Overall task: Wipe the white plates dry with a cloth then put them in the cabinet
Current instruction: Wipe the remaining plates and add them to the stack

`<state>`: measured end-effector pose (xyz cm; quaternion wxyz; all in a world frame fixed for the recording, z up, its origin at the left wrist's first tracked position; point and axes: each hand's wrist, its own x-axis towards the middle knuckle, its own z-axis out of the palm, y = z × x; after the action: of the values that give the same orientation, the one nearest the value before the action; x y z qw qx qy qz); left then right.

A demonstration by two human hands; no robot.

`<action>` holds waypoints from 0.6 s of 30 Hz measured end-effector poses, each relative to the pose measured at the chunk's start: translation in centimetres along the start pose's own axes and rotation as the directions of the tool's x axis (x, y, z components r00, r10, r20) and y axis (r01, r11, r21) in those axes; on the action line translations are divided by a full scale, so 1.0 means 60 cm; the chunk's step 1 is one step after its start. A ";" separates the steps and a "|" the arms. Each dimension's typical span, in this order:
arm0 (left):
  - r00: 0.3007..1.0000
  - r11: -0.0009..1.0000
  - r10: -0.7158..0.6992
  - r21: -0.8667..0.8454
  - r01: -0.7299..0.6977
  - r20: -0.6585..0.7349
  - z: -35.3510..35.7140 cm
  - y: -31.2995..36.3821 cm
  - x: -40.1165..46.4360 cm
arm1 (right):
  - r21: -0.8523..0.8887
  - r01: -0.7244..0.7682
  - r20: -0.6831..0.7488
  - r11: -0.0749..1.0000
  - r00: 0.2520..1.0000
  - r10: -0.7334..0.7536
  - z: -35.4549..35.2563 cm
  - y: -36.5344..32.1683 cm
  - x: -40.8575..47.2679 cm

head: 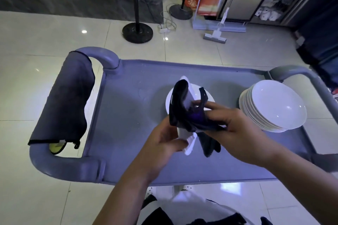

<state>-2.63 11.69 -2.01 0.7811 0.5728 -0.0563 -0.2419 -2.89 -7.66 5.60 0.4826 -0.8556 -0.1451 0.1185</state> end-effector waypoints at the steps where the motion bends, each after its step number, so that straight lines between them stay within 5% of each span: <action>1: 0.999 0.998 -0.011 -0.055 0.013 0.038 -0.006 -0.005 0.001 | -0.010 -0.022 0.011 1.000 1.000 0.022 0.001 0.007 -0.002; 7: 0.990 0.882 -0.073 -0.456 0.120 0.119 -0.023 -0.009 0.007 | -0.380 0.115 0.099 0.918 0.992 -0.083 0.004 0.016 -0.013; 12: 0.981 0.900 -0.180 -0.389 0.196 0.078 -0.026 -0.005 0.019 | -0.647 0.257 0.195 0.718 0.966 -0.170 0.012 0.020 -0.030; 18: 0.993 0.955 -0.098 -0.274 0.111 0.062 -0.027 0.004 0.038 | -0.759 0.293 0.302 0.581 0.949 -0.084 0.014 0.052 -0.050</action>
<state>0.07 12.15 -2.76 0.8382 0.4540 -0.0102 -0.3022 -5.59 -9.60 2.67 0.0401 -0.9394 -0.3288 0.0888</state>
